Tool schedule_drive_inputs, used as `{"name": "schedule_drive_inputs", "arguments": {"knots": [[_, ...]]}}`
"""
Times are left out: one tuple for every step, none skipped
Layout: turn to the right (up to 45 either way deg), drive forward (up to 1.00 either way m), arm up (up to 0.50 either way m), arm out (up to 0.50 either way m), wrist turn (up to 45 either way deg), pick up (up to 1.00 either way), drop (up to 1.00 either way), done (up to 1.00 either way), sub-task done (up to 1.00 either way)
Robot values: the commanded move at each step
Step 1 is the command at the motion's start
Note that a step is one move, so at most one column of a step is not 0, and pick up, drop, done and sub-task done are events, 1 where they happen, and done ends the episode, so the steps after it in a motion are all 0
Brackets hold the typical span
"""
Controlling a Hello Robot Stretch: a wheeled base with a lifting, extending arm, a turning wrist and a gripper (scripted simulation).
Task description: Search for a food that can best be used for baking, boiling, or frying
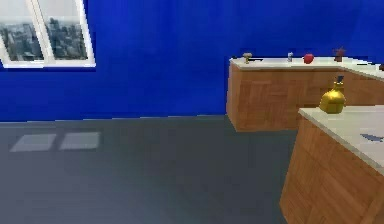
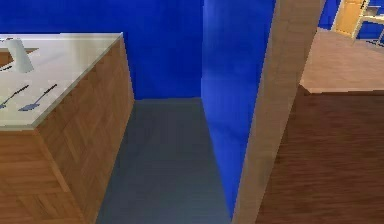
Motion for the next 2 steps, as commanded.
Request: {"name": "schedule_drive_inputs", "arguments": {"knots": [[0.0,0.05,0.00,0.00,0.0,0.00,0.00,0.00,0.00],[6.0,0.00,0.00,0.00,0.0,0.00,0.00,0.00,0.00]]}}
